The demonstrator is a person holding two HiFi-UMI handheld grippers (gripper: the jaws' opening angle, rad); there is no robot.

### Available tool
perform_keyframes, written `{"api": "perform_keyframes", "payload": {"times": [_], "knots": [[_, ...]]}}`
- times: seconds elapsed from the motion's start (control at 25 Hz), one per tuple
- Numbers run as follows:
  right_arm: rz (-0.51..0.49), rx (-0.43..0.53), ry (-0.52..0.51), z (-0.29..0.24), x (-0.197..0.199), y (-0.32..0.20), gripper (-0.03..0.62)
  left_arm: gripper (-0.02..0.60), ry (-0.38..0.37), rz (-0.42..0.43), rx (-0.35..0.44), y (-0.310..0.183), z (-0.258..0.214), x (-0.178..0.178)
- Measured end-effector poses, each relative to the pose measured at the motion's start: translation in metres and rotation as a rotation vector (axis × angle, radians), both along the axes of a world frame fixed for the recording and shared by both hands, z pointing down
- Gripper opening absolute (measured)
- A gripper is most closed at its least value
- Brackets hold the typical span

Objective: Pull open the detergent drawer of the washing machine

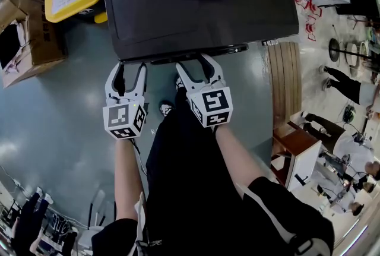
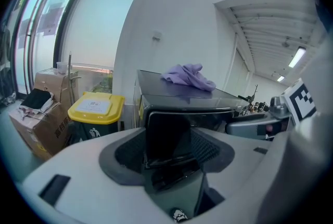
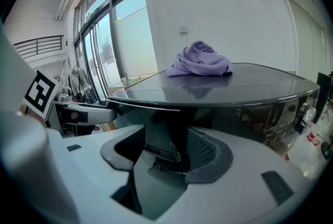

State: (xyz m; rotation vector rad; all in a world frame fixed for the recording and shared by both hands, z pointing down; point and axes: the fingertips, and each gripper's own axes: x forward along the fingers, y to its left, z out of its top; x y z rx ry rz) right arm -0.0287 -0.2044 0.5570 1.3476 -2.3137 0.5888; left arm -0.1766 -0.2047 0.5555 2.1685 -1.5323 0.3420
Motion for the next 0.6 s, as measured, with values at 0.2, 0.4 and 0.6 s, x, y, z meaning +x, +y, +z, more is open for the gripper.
{"api": "perform_keyframes", "payload": {"times": [0.2,0.4,0.6], "knots": [[-0.018,0.004,0.002,0.0002,-0.0050,0.0016,0.256,0.249,-0.005,-0.011,-0.002,0.0006,0.0008,0.0005],[-0.004,0.012,0.000,-0.0003,-0.0014,-0.0005,0.227,0.249,-0.010,-0.008,0.003,-0.0003,0.0004,-0.0002],[0.018,-0.002,0.011,0.0004,0.0003,-0.0039,0.220,0.249,-0.008,-0.011,0.006,-0.0025,0.0000,-0.0008]]}}
